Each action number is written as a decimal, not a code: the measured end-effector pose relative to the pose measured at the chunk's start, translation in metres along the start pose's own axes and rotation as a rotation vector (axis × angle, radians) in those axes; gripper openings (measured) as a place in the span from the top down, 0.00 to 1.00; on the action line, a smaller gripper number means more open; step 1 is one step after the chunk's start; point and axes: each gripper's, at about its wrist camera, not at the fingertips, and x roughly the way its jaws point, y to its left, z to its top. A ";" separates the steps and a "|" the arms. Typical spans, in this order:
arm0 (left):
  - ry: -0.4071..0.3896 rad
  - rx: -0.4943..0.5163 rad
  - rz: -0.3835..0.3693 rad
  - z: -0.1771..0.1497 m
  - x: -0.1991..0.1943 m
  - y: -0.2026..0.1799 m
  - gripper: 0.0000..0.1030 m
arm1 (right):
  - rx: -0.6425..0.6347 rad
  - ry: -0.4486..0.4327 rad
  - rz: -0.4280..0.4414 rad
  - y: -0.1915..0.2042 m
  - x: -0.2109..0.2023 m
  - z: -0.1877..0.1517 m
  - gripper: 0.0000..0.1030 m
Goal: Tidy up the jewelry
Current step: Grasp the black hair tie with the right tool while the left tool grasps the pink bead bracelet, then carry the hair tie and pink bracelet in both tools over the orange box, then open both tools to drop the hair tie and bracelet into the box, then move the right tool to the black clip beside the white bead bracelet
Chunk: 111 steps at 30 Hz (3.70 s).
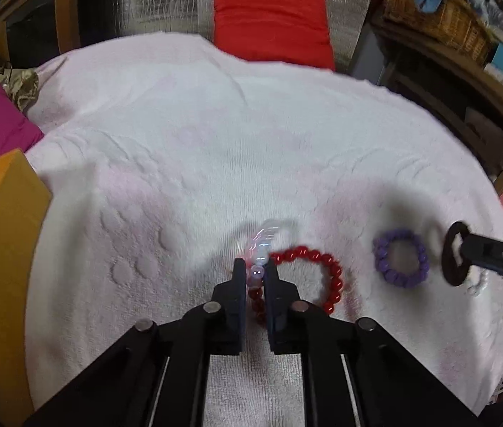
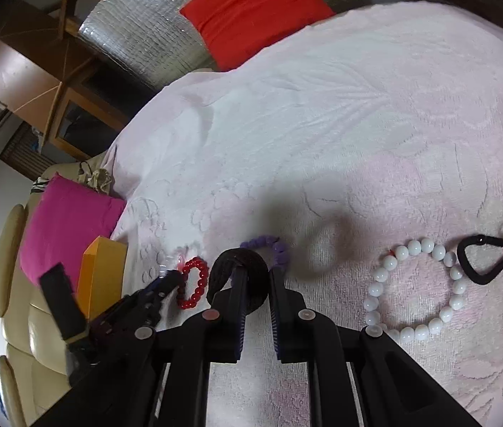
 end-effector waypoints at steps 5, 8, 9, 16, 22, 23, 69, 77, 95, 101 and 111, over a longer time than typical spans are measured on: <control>-0.026 -0.015 0.009 -0.002 -0.012 0.015 0.93 | 0.006 -0.020 0.005 0.001 -0.003 0.000 0.87; -0.038 -0.024 0.006 -0.003 -0.022 0.023 0.93 | 0.002 -0.028 0.026 0.004 -0.004 0.000 0.87; -0.044 -0.022 0.006 -0.004 -0.025 0.023 0.93 | -0.002 -0.032 0.029 0.006 -0.004 -0.001 0.87; -0.091 -0.008 -0.012 -0.008 -0.051 0.016 0.93 | -0.038 -0.056 0.084 0.029 -0.001 -0.007 0.87; -0.134 -0.037 -0.009 -0.014 -0.084 0.021 0.93 | -0.077 -0.062 0.112 0.050 0.006 -0.017 0.87; -0.150 -0.043 -0.007 -0.016 -0.093 0.022 0.93 | -0.087 -0.066 0.116 0.054 0.007 -0.019 0.87; -0.094 -0.626 0.661 -0.118 -0.198 0.270 0.93 | -0.493 0.071 0.029 0.373 0.171 -0.082 0.86; -0.115 -0.577 0.718 -0.107 -0.201 0.255 0.47 | -0.480 0.044 0.019 0.367 0.163 -0.084 0.44; -0.276 -0.332 0.789 -0.065 -0.193 0.166 0.33 | -0.252 -0.182 -0.111 0.207 0.015 -0.006 0.43; -0.345 -0.181 0.758 -0.050 -0.182 0.107 0.25 | -0.132 -0.286 -0.177 0.117 -0.055 0.013 0.42; -0.301 0.044 0.539 -0.034 -0.129 0.014 0.18 | 0.033 -0.370 -0.218 -0.005 -0.119 0.011 0.40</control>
